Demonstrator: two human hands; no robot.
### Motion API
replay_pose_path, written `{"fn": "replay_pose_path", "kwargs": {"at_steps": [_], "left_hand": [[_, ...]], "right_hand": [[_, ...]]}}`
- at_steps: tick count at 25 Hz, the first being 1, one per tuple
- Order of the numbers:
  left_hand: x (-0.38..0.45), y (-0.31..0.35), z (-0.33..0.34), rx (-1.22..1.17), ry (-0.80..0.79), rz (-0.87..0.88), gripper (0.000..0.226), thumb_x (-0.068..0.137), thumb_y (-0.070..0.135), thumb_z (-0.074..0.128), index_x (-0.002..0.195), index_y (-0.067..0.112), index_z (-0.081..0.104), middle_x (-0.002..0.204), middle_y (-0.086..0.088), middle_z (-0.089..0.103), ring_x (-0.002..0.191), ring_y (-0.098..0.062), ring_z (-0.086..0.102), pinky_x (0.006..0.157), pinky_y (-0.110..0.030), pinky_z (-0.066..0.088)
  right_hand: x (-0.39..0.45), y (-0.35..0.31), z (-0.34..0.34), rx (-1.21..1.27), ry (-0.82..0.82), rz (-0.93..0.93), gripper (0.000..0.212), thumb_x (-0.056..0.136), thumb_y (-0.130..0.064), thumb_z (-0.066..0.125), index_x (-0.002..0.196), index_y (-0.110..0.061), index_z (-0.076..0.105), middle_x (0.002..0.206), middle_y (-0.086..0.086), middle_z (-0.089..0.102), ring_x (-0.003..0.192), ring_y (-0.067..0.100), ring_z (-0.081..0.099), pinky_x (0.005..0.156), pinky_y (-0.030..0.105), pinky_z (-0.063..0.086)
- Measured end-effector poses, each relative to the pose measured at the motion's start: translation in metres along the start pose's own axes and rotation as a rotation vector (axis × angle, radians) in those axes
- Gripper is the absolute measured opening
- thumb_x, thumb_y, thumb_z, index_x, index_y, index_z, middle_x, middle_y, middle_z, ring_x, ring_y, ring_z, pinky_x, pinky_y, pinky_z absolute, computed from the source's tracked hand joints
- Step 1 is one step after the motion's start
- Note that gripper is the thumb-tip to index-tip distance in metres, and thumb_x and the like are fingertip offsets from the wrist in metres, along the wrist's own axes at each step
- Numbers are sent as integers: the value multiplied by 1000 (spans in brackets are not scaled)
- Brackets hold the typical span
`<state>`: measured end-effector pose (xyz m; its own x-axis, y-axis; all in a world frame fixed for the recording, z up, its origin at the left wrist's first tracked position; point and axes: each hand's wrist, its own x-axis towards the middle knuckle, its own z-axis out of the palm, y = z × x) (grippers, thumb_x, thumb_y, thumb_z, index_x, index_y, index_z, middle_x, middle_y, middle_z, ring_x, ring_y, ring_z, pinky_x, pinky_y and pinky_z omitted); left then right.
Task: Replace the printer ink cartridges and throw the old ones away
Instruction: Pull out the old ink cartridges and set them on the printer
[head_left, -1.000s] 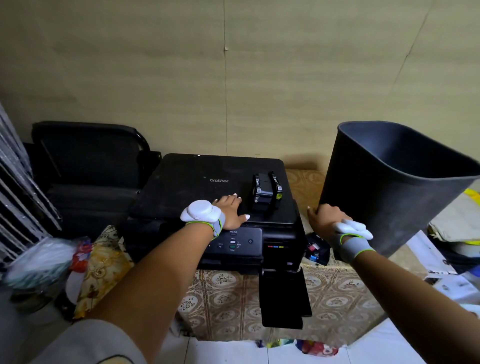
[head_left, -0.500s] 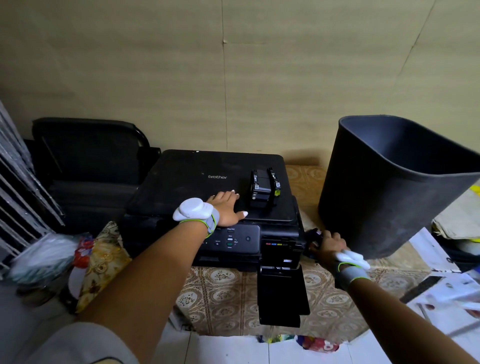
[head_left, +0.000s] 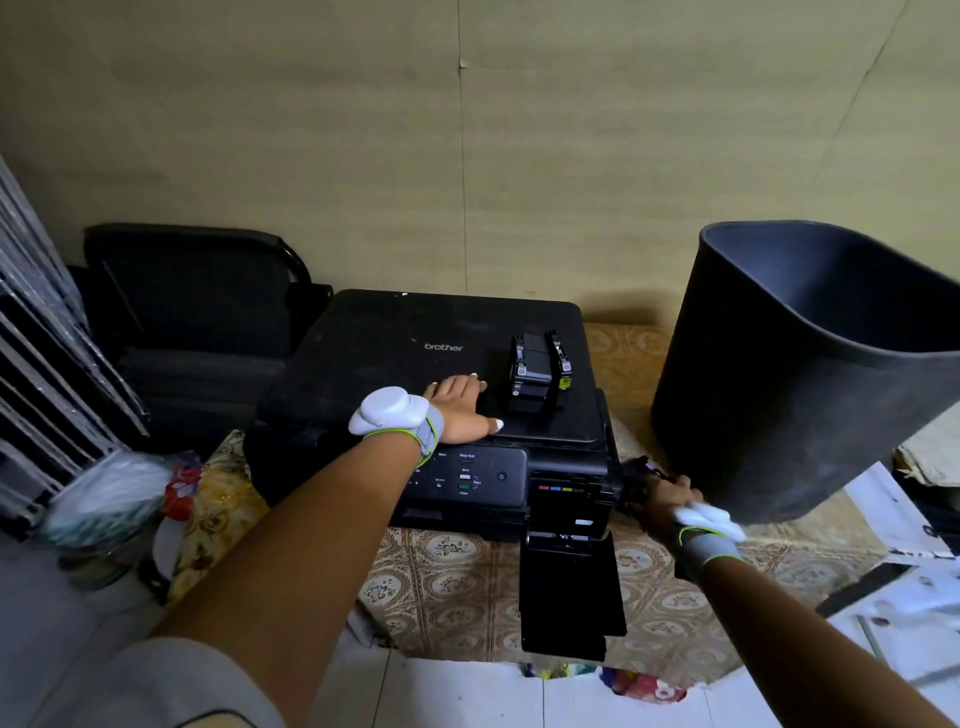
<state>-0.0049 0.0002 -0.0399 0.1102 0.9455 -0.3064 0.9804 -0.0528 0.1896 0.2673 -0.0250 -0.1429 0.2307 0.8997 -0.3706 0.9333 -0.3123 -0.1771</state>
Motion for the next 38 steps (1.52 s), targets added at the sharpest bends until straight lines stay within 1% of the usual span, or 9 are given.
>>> {"fn": "replay_pose_path", "kwargs": {"at_steps": [3, 9, 12, 15, 19, 23, 29, 33, 38], "left_hand": [[1, -1, 3, -68, -7, -15, 71, 93, 44, 44, 151, 17, 13, 161, 4, 5, 149, -14, -1, 121, -36, -1], [2, -3, 4, -66, -26, -10, 72, 94, 47, 41, 151, 17, 11, 161, 3, 4, 149, -13, -4, 122, -37, -3], [2, -3, 4, -79, -13, -2, 70, 93, 47, 42, 151, 19, 13, 161, 5, 4, 149, -12, -3, 122, -36, -3], [0, -3, 4, -79, -11, 0, 70, 93, 47, 42, 151, 19, 14, 161, 6, 4, 149, -11, -3, 122, -36, -3], [1, -5, 3, -83, -24, -1, 70, 93, 47, 41, 151, 19, 13, 161, 5, 4, 149, -11, -3, 122, -36, -4], [2, -5, 3, -80, -37, 2, 72, 93, 48, 41, 151, 19, 11, 161, 5, 3, 149, -11, -4, 121, -36, -4], [5, -7, 4, -78, -47, 3, 72, 93, 49, 41, 151, 20, 12, 161, 5, 3, 149, -11, -4, 121, -36, -5], [5, -7, 4, -78, -46, 6, 71, 93, 49, 41, 151, 20, 12, 161, 5, 2, 149, -11, -5, 121, -36, -5], [5, -8, 4, -78, -49, 13, 71, 93, 49, 40, 151, 20, 12, 161, 5, 2, 149, -11, -5, 121, -36, -4]], "right_hand": [[-1, -5, -1, -23, 7, -5, 54, 81, -49, 56, 129, -31, 42, 126, 17, 41, 117, 38, 44, 95, 41, 41], [2, -18, -7, -5, 0, 24, 57, 78, -45, 63, 127, -26, 43, 126, 13, 39, 118, 37, 44, 92, 45, 44], [4, -22, -8, 34, 11, 85, 61, 75, -46, 64, 128, -26, 43, 128, 10, 41, 121, 34, 44, 90, 45, 41], [7, -24, -9, 17, 54, 137, 64, 79, -45, 59, 132, -16, 37, 133, 13, 40, 125, 32, 39, 97, 44, 36], [12, -20, -10, -36, 71, 74, 75, 74, -55, 63, 128, -15, 32, 134, 12, 41, 125, 30, 39, 98, 39, 35], [24, -15, -10, 7, -13, 45, 75, 74, -56, 60, 130, -14, 33, 136, 14, 43, 127, 31, 38, 104, 43, 36], [32, -9, -8, 15, -13, 45, 82, 68, -60, 62, 130, -15, 32, 133, 16, 43, 125, 35, 40, 101, 46, 38], [30, -4, -3, 48, 17, 33, 86, 58, -55, 69, 127, -17, 32, 129, 19, 44, 121, 39, 41, 100, 48, 39], [21, 0, -5, 54, 104, -26, 84, 60, -50, 73, 124, -14, 33, 126, 19, 46, 116, 41, 43, 97, 44, 36]]}}
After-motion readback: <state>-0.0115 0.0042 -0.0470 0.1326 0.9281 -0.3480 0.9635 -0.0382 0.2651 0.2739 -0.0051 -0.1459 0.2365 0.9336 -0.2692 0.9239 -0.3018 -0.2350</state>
